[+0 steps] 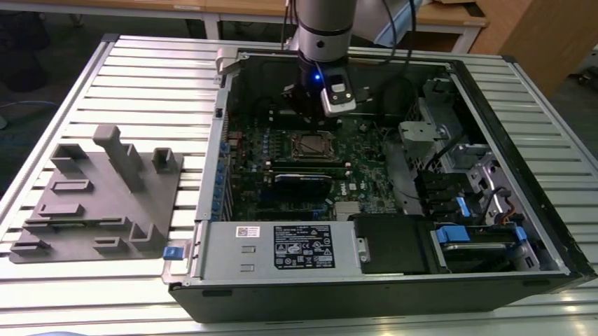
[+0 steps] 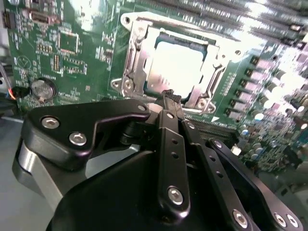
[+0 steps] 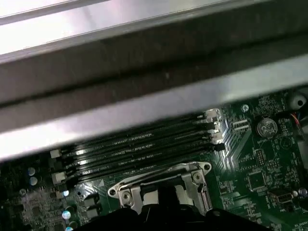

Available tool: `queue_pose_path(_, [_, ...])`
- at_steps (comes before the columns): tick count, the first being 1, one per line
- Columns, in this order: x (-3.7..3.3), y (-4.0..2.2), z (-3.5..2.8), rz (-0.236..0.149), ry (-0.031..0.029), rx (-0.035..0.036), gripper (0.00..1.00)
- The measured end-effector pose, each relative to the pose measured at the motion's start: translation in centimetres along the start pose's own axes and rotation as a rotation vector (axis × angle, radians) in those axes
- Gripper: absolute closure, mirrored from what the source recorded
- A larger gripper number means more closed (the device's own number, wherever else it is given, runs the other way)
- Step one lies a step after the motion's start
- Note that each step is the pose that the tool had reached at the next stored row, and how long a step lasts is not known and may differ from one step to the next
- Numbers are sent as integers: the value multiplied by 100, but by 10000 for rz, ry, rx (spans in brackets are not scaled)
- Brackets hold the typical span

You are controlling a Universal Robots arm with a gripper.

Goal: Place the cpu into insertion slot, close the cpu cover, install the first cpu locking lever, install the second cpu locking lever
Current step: 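Install the first cpu locking lever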

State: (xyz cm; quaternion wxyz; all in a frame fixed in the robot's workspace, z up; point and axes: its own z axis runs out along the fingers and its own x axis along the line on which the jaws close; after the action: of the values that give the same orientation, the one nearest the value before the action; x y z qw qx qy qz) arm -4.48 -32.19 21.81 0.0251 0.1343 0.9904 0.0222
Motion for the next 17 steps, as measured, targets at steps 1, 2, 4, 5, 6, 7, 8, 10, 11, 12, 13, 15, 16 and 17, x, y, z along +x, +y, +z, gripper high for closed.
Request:
queue_pose_path(1, [-5, -20, -1, -11, 0, 0, 89])
queue_pose_path(2, [-11, -42, -1, -22, 0, -1, 89])
queue_pose_path(4, [-21, -87, -2, -39, 2, 0, 89])
queue_pose_path(5, [-27, -110, -3, -47, 2, -1, 89])
queue_pose_path(6, [-33, -135, -2, -56, 2, -3, 89])
queue_pose_path(7, [-38, -157, -3, -66, 3, -3, 89])
queue_pose_path(8, [-42, -172, -2, -85, 3, -3, 89])
queue_pose_path(10, [-44, -180, 3, -195, 8, -9, 89])
queue_pose_path(11, [-44, -181, 6, -279, 13, -12, 89])
queue_pose_path(12, [-44, -181, 9, -375, 18, -16, 89])
queue_pose_path(13, [-44, -182, 12, -486, 24, -21, 89])
queue_pose_path(15, [-44, -182, 15, -646, 31, -26, 89])
queue_pose_path(16, [-44, -182, 15, -663, 32, -23, 89])
queue_pose_path(17, [-44, -183, 15, -666, 33, -22, 89])
